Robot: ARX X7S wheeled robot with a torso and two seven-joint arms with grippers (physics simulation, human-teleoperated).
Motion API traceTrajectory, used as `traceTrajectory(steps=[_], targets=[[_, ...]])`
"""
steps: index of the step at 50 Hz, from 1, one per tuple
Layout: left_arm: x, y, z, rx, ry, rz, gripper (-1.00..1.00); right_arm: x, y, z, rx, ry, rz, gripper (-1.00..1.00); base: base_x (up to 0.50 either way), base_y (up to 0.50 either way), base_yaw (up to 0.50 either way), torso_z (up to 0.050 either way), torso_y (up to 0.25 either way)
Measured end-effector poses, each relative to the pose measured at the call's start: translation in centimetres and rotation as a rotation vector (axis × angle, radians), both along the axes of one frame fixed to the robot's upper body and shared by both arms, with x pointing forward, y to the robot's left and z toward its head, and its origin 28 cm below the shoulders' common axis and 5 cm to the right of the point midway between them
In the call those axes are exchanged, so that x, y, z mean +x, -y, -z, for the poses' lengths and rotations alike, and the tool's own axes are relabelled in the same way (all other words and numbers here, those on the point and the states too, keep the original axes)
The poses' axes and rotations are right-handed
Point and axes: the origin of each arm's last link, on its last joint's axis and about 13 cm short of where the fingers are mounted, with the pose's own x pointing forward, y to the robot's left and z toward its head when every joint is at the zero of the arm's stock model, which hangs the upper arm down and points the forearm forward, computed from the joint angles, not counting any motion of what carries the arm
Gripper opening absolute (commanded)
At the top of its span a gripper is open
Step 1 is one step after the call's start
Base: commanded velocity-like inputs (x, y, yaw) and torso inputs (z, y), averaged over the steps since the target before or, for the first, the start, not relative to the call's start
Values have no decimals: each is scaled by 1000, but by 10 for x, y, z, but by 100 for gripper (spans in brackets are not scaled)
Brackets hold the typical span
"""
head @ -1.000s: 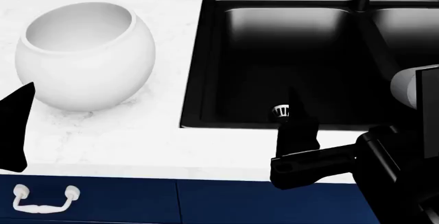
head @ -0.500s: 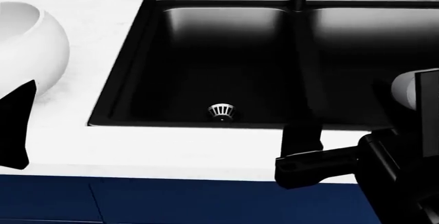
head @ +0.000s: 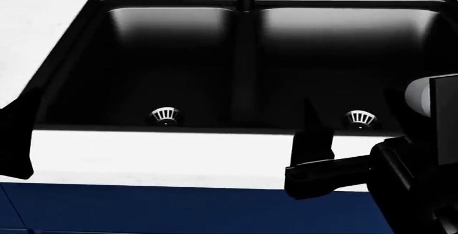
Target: There is a mixed pile of frozen fruits and vegetables on the counter. Locate all the frozen vegetables and place the items in a bowl on the counter. Take all the frozen fruits and defrost them in a running sink.
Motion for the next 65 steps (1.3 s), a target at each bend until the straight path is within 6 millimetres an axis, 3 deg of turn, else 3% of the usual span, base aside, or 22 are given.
traceTrajectory(steps=[23,65], targets=[[7,-5,8,26,14,-55,100,10,12,2,-43,52,116,100,0,-500,0,0,0],[11,-5,12,13,29,-66,100,9,14,6,-40,46,133,100,0,-500,0,0,0]])
